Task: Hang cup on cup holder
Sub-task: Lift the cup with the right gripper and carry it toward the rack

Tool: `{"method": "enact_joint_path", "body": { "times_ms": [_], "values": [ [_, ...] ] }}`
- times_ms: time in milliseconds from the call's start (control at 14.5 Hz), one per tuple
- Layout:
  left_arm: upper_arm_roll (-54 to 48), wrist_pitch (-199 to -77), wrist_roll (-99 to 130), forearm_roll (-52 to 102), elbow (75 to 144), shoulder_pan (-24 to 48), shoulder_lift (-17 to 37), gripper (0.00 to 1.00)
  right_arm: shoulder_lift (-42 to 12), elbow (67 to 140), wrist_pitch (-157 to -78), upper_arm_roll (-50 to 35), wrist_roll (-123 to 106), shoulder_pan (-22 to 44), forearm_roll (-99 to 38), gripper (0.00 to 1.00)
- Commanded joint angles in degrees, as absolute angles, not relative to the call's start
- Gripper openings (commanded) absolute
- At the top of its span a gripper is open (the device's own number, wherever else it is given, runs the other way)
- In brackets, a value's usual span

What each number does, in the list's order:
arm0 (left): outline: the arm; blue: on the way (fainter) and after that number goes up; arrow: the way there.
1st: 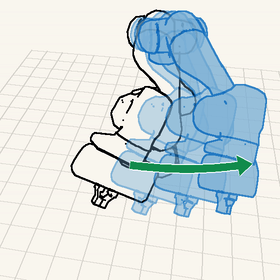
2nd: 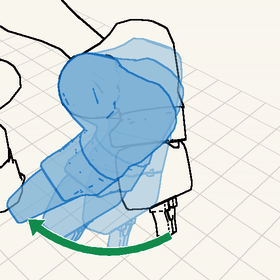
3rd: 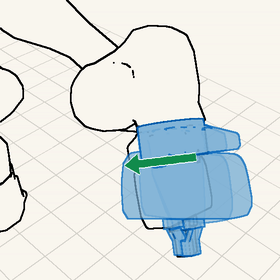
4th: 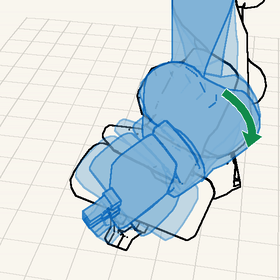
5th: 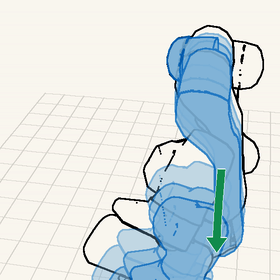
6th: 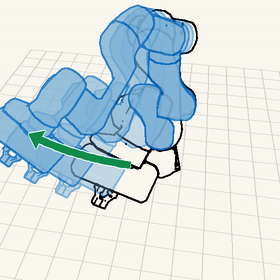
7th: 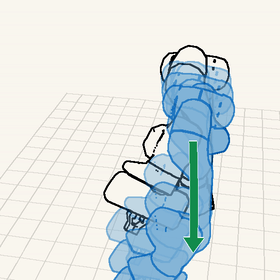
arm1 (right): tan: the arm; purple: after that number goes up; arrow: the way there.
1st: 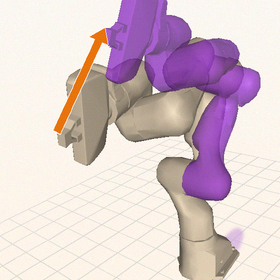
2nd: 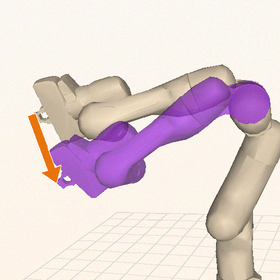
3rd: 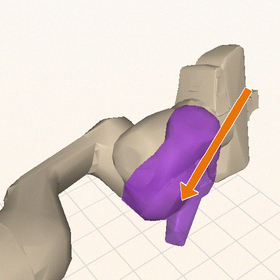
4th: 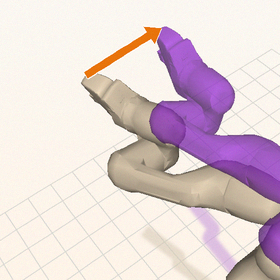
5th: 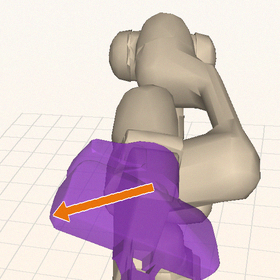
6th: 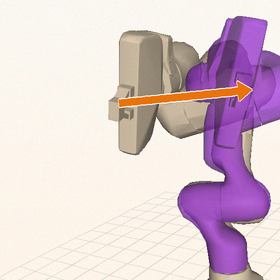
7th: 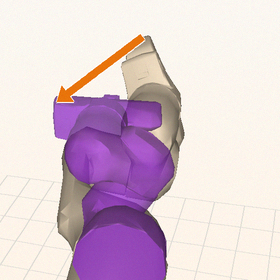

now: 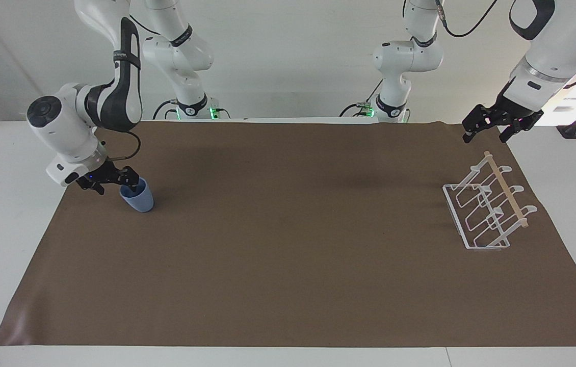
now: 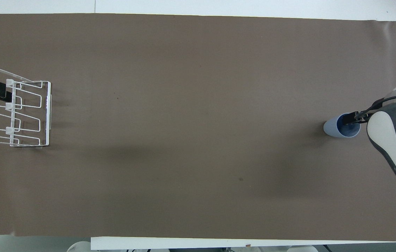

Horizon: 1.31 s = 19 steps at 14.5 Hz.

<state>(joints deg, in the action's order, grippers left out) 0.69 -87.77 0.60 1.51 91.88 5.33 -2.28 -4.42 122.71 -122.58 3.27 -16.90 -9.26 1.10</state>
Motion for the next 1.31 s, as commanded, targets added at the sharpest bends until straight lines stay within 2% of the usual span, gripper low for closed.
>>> {"method": "enact_joint_path", "body": {
  "times_ms": [0,138,207,345,483,621,759,966,1103,1241],
  "values": [
    [1.2,-87.1,0.9,1.6,91.9,5.8,-2.5,1.0,-3.8,124.6,-124.2,3.0,-18.4,-9.3,-0.1,0.42],
    [1.2,-87.1,0.9,1.6,92.0,5.8,-2.5,1.0,-3.8,124.6,-123.9,3.0,-18.3,-9.1,-0.1,0.15],
    [1.2,-87.1,0.9,1.6,92.0,5.8,-2.5,1.0,-3.7,124.6,-123.9,3.0,-18.6,-9.1,-0.1,0.12],
    [1.2,-87.1,0.9,1.6,92.0,5.8,-2.5,1.0,-3.7,124.6,-123.7,3.0,-18.6,-9.0,-0.1,0.01],
    [1.3,-87.1,0.9,1.6,92.0,5.8,-2.5,1.0,-3.8,123.8,-122.4,3.0,-19.8,-9.1,0.0,0.0],
    [1.3,-86.4,1.1,1.6,92.3,5.7,-2.6,1.0,-3.4,120.2,-115.4,2.6,-22.9,-9.0,-0.5,0.0],
    [1.2,-86.3,1.1,1.5,92.3,5.8,-2.6,1.0,-0.5,114.7,-106.1,2.2,-23.3,-7.6,-10.0,0.0],
    [1.2,-85.1,1.5,1.5,92.4,5.8,-2.8,1.0,0.6,108.1,-94.5,1.7,-21.9,-5.8,-26.6,0.0],
    [1.3,-85.0,1.8,1.6,92.3,5.8,-2.7,1.0,1.1,107.0,-91.2,1.5,-16.5,-4.3,-32.2,0.0],
    [0.9,-84.7,12.8,1.7,92.6,6.7,-2.9,1.0,1.8,107.5,-91.1,0.9,-12.0,-1.4,-40.2,0.0]
  ]
}}
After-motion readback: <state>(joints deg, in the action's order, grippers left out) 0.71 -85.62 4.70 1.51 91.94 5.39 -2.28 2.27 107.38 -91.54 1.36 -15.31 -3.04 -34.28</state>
